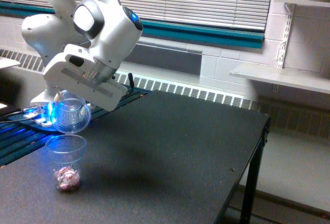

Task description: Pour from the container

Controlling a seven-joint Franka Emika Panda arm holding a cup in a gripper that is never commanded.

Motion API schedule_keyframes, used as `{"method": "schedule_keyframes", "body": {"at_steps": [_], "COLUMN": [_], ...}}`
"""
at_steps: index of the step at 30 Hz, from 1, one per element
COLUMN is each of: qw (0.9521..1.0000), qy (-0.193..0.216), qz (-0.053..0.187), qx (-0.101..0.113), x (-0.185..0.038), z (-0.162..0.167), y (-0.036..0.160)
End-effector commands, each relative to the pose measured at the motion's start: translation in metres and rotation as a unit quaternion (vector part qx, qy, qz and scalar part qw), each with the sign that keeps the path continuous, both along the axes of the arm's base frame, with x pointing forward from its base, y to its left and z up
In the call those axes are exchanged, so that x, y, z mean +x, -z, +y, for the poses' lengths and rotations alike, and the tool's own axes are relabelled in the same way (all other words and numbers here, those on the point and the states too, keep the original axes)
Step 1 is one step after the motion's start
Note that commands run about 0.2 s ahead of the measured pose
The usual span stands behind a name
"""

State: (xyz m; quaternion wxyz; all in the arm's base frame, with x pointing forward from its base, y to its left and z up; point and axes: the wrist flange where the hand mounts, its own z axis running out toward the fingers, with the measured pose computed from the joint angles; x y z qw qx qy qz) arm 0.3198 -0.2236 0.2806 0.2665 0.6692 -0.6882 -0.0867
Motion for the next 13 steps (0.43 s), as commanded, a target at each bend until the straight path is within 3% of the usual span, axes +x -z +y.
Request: {"method": "schedule_keyframes", "body": {"at_steps": [1,13], "qw": [0.9998,0.9988], "qy": [-0.002,-0.014], "qz": [-0.022,-0.045], "qx": [-0.003,-0.016], "x": [0.000,-0.004], "z": [0.000,0.008], "y": [-0.009,-0.020]}}
